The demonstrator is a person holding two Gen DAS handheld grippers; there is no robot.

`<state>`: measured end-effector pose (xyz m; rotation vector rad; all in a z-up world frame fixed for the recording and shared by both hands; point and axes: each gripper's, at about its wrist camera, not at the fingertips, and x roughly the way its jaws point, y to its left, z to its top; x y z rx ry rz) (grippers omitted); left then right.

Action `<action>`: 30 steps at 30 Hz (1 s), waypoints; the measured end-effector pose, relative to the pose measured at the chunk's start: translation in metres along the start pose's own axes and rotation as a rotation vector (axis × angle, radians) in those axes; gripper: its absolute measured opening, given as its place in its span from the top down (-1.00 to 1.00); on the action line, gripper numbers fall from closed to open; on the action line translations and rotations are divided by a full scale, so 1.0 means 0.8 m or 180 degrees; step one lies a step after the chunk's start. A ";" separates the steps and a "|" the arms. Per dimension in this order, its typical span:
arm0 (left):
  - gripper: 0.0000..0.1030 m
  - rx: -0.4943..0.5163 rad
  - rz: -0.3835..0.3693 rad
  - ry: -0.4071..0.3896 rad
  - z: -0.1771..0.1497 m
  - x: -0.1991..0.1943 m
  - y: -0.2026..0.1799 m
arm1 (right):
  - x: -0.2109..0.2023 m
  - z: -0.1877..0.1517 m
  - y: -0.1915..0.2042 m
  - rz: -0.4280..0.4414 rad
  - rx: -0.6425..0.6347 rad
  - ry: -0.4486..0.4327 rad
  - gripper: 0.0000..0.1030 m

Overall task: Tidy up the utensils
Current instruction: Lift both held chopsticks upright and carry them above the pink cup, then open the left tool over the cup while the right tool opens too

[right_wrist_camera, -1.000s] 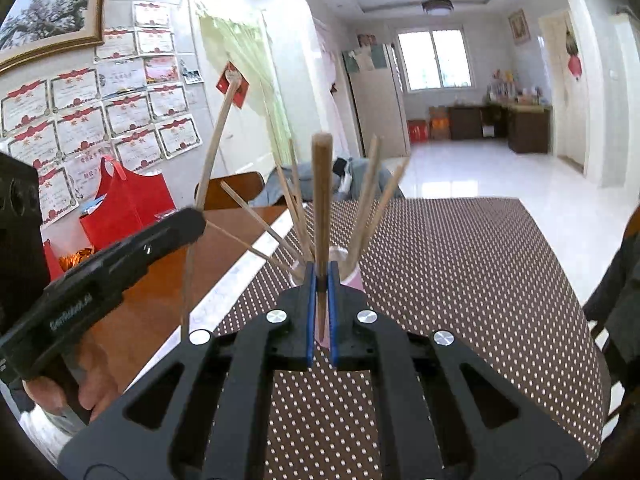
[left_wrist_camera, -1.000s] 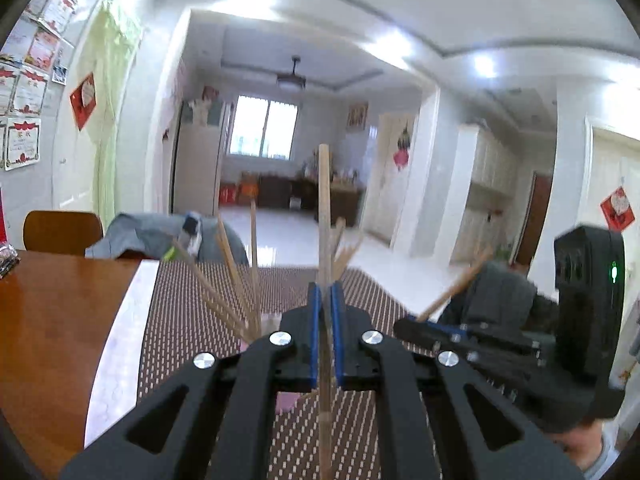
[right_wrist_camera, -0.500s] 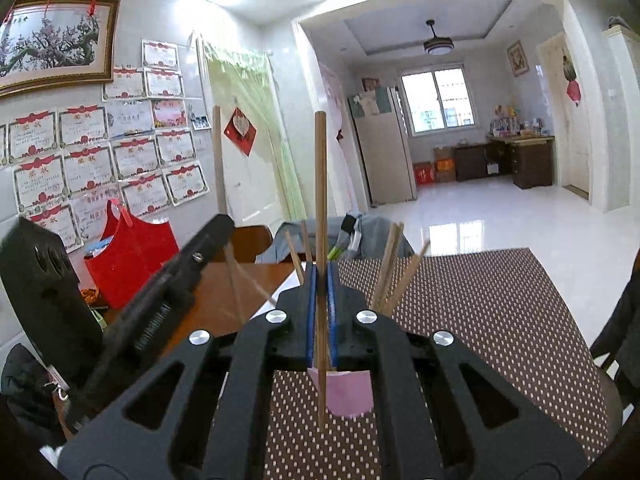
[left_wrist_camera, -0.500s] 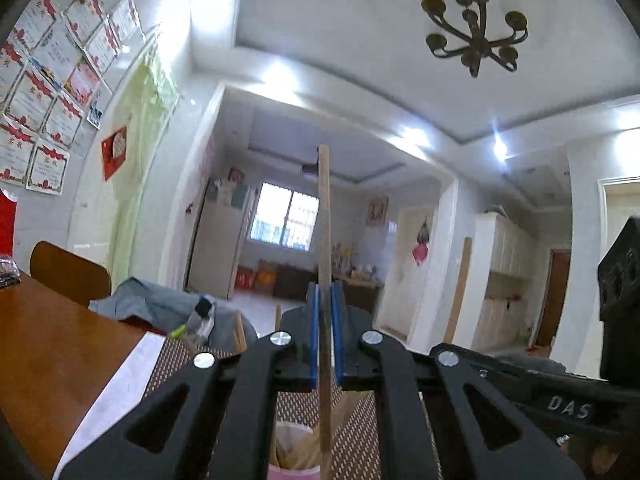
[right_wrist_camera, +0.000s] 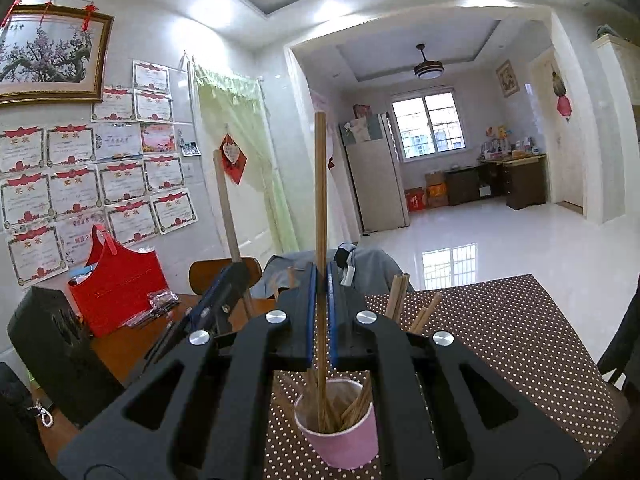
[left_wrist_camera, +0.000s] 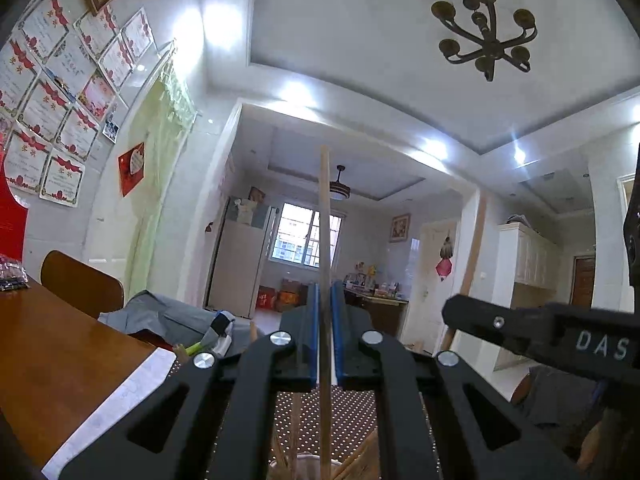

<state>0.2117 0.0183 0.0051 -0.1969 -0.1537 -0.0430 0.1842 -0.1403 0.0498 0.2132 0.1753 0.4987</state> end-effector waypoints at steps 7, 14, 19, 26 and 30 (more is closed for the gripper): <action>0.88 0.0049 0.0063 0.0007 -0.016 0.011 0.000 | 0.020 -0.015 -0.012 -0.0105 -0.0005 0.0090 0.89; 0.86 0.0099 0.0045 0.0163 -0.020 0.020 -0.005 | 0.030 -0.022 -0.022 -0.0114 0.0054 0.0210 0.89; 0.49 0.0106 0.0048 0.0211 -0.020 0.018 -0.004 | 0.032 -0.026 -0.023 -0.0099 0.0052 0.0252 0.89; 0.49 0.0103 0.0068 0.0286 -0.019 0.016 -0.001 | 0.035 -0.031 -0.024 -0.0086 0.0039 0.0313 0.89; 0.49 0.0063 0.0059 0.0359 -0.018 0.018 0.003 | 0.037 -0.032 -0.025 -0.0087 0.0039 0.0331 0.89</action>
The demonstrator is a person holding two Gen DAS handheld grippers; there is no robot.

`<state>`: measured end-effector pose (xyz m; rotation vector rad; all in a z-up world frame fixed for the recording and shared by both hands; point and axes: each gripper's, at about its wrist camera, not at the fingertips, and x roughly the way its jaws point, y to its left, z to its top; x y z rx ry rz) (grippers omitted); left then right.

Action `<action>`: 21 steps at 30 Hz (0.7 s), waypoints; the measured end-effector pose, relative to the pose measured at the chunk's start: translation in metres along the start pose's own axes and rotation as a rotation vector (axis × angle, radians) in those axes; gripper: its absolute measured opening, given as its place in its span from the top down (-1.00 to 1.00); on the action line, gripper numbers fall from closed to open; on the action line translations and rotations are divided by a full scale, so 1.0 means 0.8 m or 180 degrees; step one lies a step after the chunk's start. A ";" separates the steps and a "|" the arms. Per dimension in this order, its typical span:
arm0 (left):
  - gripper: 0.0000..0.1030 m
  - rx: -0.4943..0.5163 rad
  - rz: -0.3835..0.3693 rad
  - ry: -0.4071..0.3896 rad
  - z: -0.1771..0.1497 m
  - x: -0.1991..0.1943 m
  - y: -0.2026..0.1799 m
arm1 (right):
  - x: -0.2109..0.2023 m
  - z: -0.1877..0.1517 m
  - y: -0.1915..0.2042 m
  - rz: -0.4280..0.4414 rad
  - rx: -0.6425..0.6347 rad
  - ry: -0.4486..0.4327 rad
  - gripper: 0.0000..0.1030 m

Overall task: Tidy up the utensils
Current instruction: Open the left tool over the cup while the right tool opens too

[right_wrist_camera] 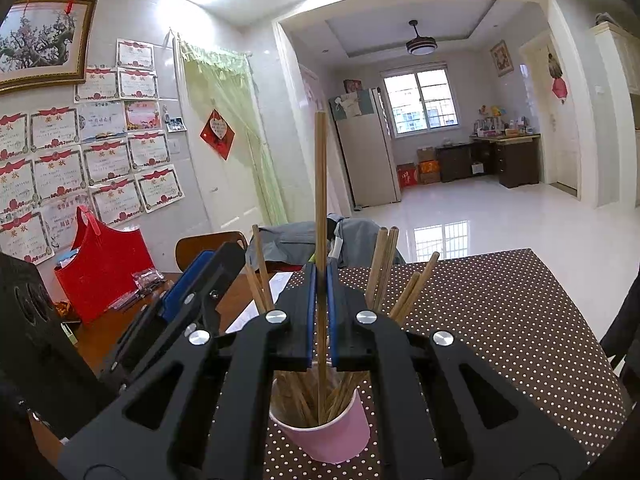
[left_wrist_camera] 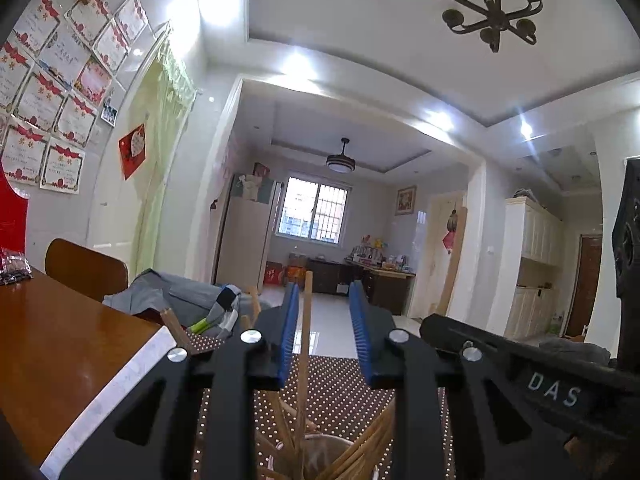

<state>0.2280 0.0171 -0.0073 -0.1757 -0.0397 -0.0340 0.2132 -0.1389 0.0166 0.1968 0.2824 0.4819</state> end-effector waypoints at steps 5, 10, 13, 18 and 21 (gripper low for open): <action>0.49 -0.0122 -0.0058 0.0120 0.006 0.000 0.010 | 0.004 -0.003 0.000 0.0013 -0.0014 0.0040 0.89; 0.45 -0.0210 -0.0008 0.0243 0.018 -0.002 0.021 | 0.009 -0.008 0.004 0.0026 -0.0054 0.0101 0.89; 0.40 -0.0174 0.0040 0.0269 0.023 -0.006 0.024 | 0.010 -0.009 0.004 0.0033 -0.0068 0.0125 0.89; 0.13 -0.0135 0.0057 0.0302 0.034 -0.018 0.028 | 0.016 -0.011 0.003 0.0046 -0.0052 0.0240 0.88; 0.11 -0.0100 0.0096 0.0317 0.038 -0.026 0.032 | 0.021 -0.014 0.003 0.0022 -0.0037 0.0312 0.88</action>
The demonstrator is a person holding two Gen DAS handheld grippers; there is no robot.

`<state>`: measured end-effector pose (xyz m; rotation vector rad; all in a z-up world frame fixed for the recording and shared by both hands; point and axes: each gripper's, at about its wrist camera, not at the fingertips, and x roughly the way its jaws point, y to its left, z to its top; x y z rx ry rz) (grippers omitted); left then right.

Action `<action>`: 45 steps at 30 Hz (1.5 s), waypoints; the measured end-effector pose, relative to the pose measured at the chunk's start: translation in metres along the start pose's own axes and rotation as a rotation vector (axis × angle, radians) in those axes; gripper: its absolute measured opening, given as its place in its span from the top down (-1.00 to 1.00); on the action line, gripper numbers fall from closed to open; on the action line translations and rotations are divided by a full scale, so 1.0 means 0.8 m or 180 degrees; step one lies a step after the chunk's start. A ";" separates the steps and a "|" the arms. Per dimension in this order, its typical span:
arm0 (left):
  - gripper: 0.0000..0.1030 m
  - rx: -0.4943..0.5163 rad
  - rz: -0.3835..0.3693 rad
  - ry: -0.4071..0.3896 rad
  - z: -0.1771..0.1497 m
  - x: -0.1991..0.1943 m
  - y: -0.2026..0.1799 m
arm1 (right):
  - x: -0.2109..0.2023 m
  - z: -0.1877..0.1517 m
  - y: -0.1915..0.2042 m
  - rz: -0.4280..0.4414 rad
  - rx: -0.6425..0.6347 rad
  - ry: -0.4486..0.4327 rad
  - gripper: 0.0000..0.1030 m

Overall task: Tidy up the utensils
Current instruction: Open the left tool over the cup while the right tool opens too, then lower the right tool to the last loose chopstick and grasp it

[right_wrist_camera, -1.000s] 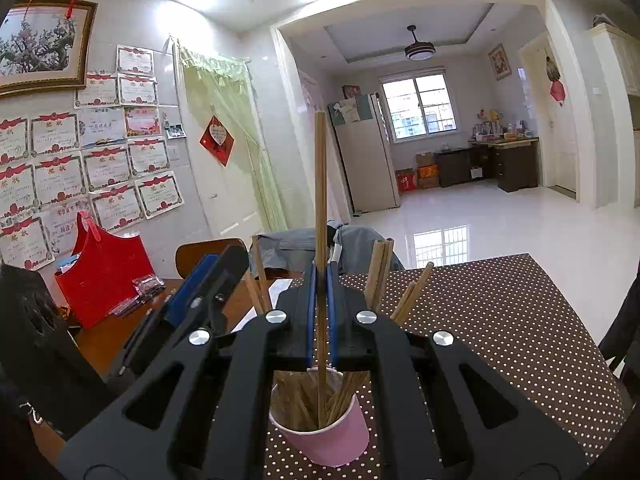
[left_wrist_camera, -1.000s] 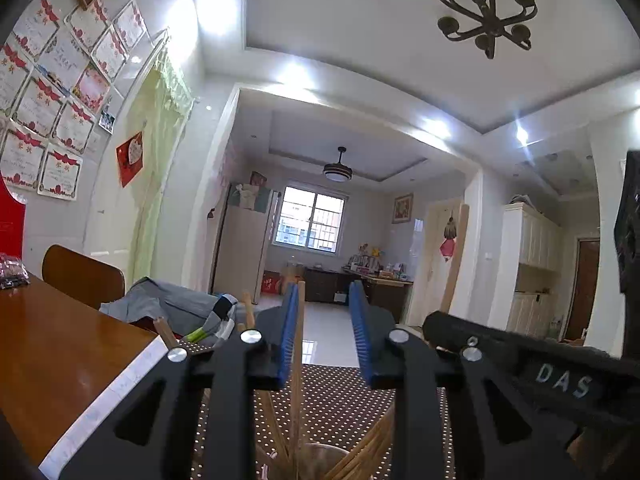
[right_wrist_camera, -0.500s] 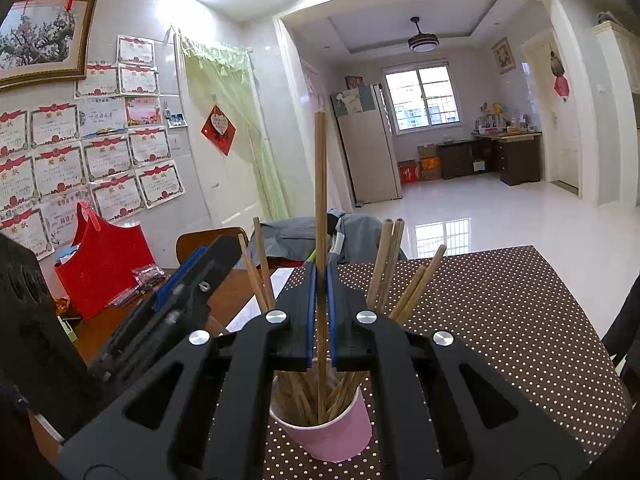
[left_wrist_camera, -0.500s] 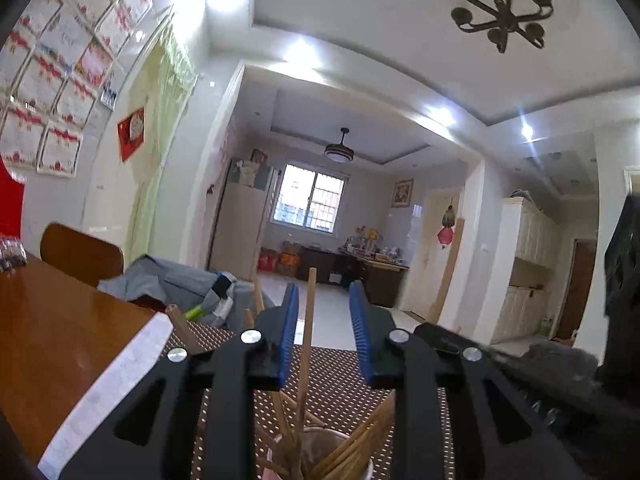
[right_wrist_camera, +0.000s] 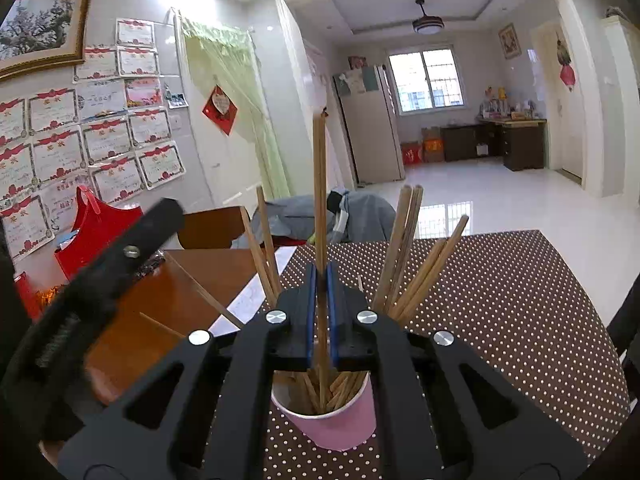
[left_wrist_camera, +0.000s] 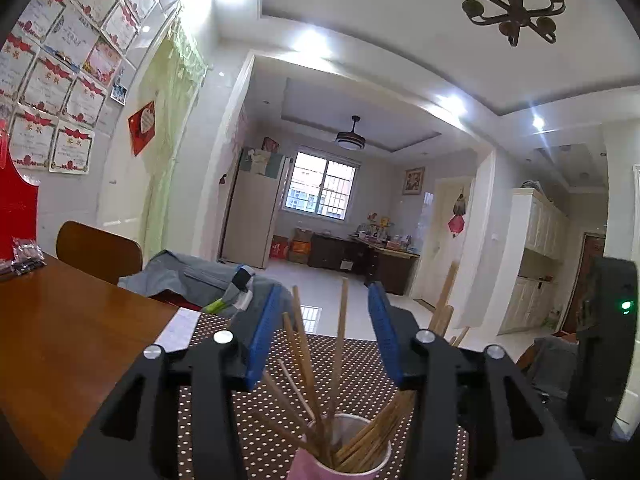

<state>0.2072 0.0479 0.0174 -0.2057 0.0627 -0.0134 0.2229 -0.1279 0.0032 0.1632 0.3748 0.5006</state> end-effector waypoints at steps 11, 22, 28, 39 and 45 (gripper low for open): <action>0.10 0.0176 0.0093 0.0151 0.001 -0.011 -0.006 | -0.011 -0.002 0.003 -0.0075 -0.0025 -0.0001 0.86; -0.07 0.0386 0.0154 0.0192 0.007 -0.037 -0.017 | -0.039 0.001 0.012 -0.0160 -0.0051 -0.0169 -0.05; -0.11 0.0482 0.0166 0.0255 0.017 -0.057 -0.014 | -0.059 0.004 0.008 -0.0173 -0.0020 -0.0258 -0.05; -0.20 0.0416 0.0518 0.0510 0.042 -0.054 0.066 | -0.064 -0.024 -0.077 -0.0716 0.0208 -0.0097 -0.07; -0.20 0.0189 0.0680 0.1043 0.018 0.001 0.107 | -0.029 -0.034 -0.101 -0.0787 0.0271 0.0133 -0.07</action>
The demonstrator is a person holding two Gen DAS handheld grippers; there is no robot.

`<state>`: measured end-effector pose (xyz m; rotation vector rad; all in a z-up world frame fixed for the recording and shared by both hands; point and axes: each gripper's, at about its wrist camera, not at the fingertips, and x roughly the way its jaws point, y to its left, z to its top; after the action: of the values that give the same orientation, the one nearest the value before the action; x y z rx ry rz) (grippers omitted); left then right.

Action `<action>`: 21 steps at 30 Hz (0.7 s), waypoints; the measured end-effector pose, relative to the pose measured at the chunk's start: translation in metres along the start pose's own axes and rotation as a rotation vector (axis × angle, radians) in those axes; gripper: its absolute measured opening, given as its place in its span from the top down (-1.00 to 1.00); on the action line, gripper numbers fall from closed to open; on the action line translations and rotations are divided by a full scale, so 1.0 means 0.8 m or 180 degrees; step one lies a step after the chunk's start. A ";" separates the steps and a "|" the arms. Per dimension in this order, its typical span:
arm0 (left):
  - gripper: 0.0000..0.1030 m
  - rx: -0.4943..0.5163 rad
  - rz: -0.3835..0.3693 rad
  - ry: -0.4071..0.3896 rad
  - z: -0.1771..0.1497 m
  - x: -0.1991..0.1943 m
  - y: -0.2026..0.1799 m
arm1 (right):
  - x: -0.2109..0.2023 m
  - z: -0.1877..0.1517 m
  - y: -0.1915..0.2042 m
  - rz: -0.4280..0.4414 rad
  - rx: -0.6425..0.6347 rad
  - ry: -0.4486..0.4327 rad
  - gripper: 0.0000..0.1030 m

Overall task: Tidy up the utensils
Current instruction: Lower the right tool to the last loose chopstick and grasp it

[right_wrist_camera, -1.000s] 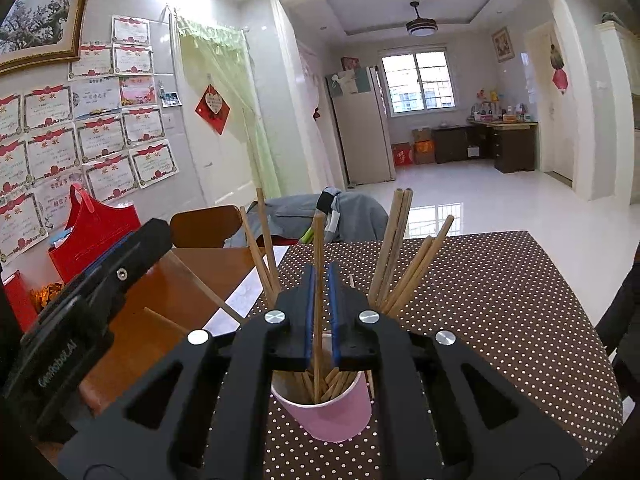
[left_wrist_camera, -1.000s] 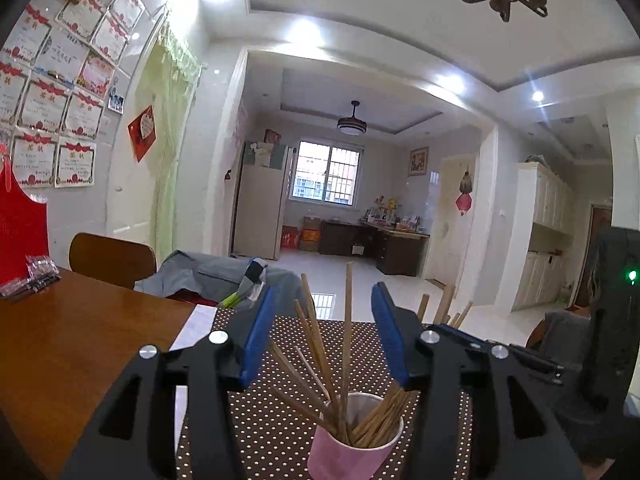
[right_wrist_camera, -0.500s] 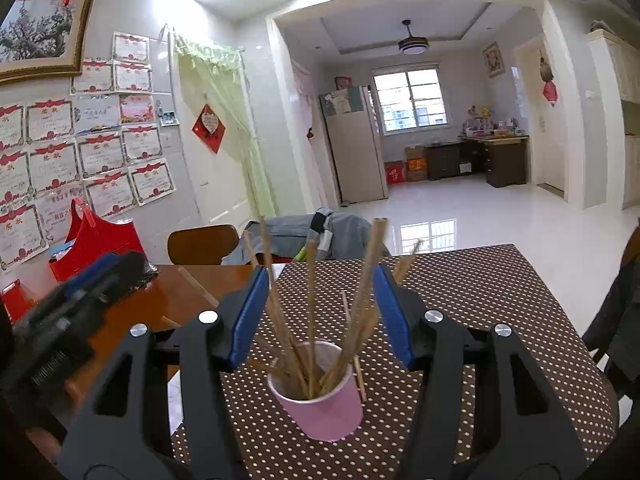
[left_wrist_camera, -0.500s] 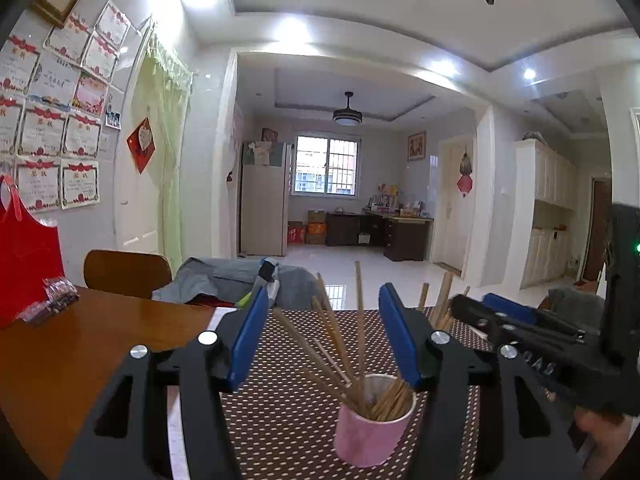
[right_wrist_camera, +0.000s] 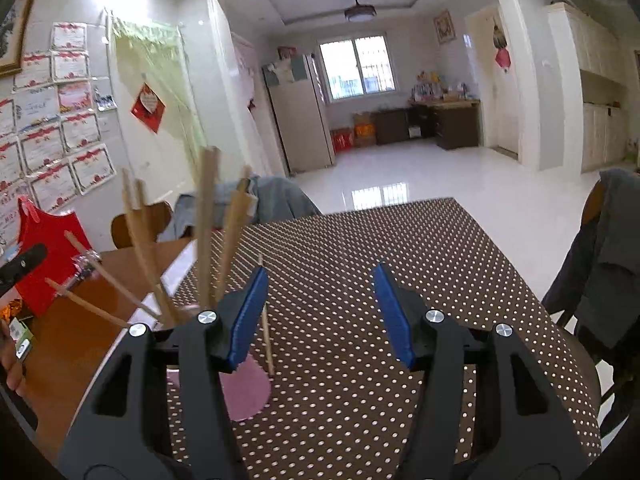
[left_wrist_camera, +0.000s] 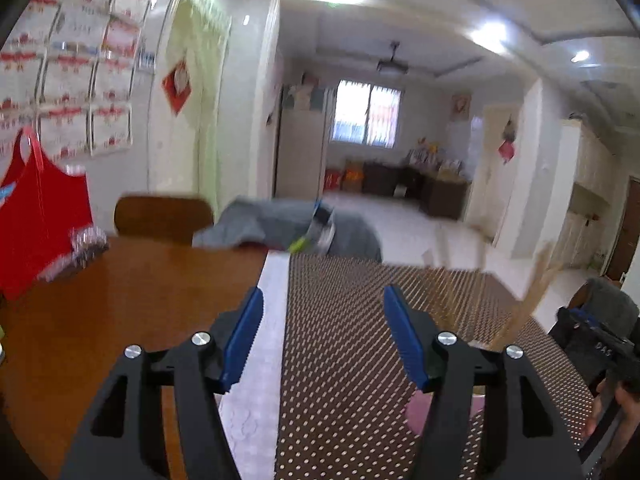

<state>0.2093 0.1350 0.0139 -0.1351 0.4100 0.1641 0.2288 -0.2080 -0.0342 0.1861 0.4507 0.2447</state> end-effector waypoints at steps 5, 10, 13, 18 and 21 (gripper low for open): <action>-0.20 -0.0254 -0.0058 0.0603 -0.015 0.074 0.020 | 0.049 -0.005 -0.012 0.0062 0.0129 0.0316 -0.07; -0.20 -0.0334 -0.0025 0.1064 -0.035 0.149 0.020 | 0.106 -0.006 -0.022 0.0142 0.0284 0.0684 -0.07; -0.20 -0.0264 0.0096 0.1247 -0.044 0.182 0.016 | 0.149 -0.005 -0.026 0.0168 0.0286 0.0986 -0.07; -0.20 -0.0106 0.0327 0.1420 -0.047 0.217 0.005 | 0.226 0.006 -0.006 0.0394 0.0190 0.1560 -0.07; -0.20 0.0097 0.0382 0.1556 -0.045 0.240 -0.008 | 0.258 0.006 0.016 0.0587 0.0086 0.1785 -0.07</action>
<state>0.3701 0.1476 -0.0962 -0.1198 0.9083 0.2436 0.4085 -0.1399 -0.1109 0.1845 0.9956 0.4754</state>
